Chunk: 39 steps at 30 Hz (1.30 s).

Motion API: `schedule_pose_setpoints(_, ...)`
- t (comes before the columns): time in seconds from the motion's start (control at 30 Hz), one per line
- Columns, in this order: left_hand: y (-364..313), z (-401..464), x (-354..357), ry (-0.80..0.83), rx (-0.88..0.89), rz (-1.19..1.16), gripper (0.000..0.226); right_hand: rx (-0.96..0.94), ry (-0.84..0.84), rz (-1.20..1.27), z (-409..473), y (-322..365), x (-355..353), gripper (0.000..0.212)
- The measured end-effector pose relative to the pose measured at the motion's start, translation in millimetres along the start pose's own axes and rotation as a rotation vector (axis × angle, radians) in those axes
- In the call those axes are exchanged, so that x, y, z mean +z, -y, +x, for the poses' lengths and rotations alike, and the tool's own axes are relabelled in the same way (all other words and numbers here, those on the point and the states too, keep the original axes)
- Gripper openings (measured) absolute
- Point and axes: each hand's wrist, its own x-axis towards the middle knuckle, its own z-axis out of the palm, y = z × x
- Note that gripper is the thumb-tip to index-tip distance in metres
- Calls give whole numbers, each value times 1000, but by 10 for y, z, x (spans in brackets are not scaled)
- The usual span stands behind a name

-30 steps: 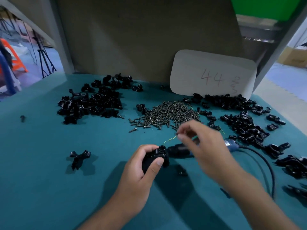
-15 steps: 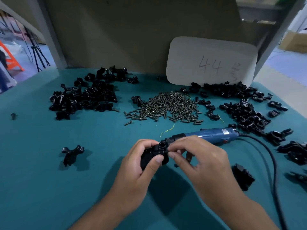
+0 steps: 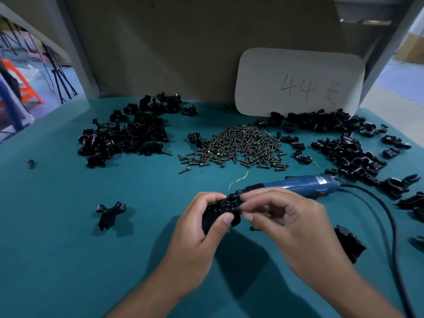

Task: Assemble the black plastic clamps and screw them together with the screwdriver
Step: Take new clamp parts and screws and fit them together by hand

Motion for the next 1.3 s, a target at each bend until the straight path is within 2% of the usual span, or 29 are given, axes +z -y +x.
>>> schedule_pose_setpoints(0.13,-2,-5,0,6,-12,-14,26,20,-18,47,-13,-44,-3,9)
schedule_pose_setpoints(0.27,-16,-17,15,19,-2,19,28,48,-8,55,-43,-49,8,22)
schedule_pose_setpoints(0.37,-16,-26,9,18,1,37,32,22,2,-14,-49,-46,40,19)
schedule_pose_setpoints(0.53,-22,-26,32,9,-13,44,29,76,-8,9,-67,-40,59,19)
schedule_pose_setpoints(0.6,-22,-24,27,9,-29,34,27,54,15,-32,-75,-37,44,18)
schedule_pose_setpoints(0.7,-27,-20,13,7,-20,36,29,-74,18,-204,-63,-55,22,11)
schedule_pose_setpoints(0.77,-40,-23,29,14,-9,58,32,-130,19,-317,-59,-78,32,21)
schedule_pose_setpoints(0.9,-44,-37,59,29,-12,50,32,-74,119,-412,-49,-90,43,38)
schedule_pose_setpoints(1.07,-34,-41,35,33,-19,33,29,-150,250,-543,-74,-71,-59,23)
schedule_pose_setpoints(1.23,-43,-46,63,70,-4,26,27,-74,271,-549,-56,-58,-84,47)
schedule_pose_setpoints(1.3,-39,-40,51,67,-12,17,26,-84,250,-521,-70,-60,-121,44)
